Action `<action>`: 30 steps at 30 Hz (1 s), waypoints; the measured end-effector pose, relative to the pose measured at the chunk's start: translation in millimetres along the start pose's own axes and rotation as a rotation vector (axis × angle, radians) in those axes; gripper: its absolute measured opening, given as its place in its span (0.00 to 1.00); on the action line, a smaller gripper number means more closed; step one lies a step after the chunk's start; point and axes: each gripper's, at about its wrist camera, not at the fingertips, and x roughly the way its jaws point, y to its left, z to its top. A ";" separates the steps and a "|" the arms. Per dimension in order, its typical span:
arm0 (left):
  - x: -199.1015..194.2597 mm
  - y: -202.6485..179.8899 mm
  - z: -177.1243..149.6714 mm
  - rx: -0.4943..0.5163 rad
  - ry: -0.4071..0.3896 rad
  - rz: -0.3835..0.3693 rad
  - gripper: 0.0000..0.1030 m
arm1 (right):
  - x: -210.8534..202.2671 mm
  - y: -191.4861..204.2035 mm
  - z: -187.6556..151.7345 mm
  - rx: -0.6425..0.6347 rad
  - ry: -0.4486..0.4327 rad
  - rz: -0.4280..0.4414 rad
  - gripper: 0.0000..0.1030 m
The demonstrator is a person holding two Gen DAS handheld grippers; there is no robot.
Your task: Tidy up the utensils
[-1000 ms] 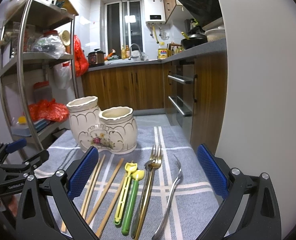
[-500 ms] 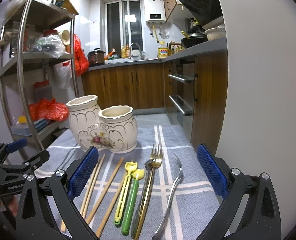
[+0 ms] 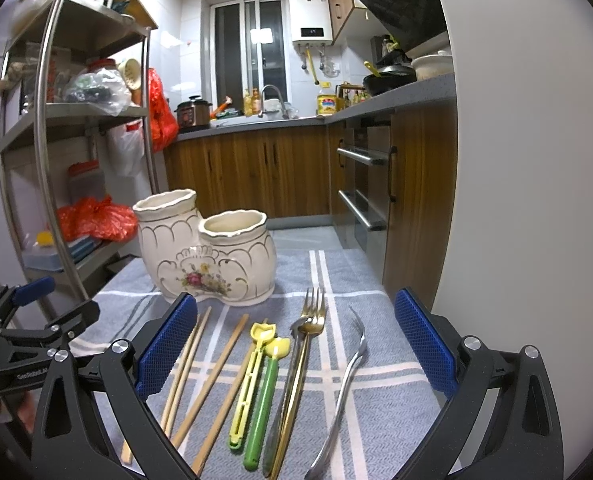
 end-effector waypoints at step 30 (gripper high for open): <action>61.9 -18.9 1.0 0.063 0.384 -0.084 0.82 | 93.3 -53.8 -1.2 -0.025 0.400 -0.082 0.85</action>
